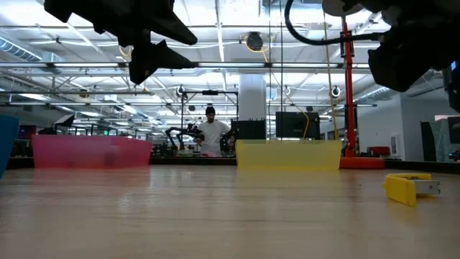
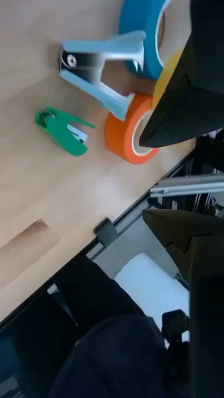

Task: Pick and place Stapler, Stapler remover, tape
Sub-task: Put the green stapler into the red bin

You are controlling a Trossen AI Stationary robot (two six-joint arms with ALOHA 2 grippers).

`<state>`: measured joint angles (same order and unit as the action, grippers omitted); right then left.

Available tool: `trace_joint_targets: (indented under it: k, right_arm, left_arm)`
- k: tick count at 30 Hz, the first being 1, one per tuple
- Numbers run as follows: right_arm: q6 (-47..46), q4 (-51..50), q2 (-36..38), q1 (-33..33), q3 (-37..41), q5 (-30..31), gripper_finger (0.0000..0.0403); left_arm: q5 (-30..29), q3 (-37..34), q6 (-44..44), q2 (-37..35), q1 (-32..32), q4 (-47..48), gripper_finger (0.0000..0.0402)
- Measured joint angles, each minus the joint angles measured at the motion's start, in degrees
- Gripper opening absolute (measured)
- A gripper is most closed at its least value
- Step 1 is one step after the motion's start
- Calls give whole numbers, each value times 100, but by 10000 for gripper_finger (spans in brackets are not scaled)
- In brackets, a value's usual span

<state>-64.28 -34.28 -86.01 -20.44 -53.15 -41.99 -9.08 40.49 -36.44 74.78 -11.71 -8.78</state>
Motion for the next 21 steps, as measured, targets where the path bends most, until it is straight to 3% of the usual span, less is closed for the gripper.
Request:
trace_joint_targets:
  k: [6,21]
  right_arm:
    - [-592,363,15,-229,0,209,164]
    - [-2031,708,15,-858,0,1802,164]
  left_arm:
    - [24,0,188,0,44,20,188]
    - [367,0,708,-26,44,184,188]
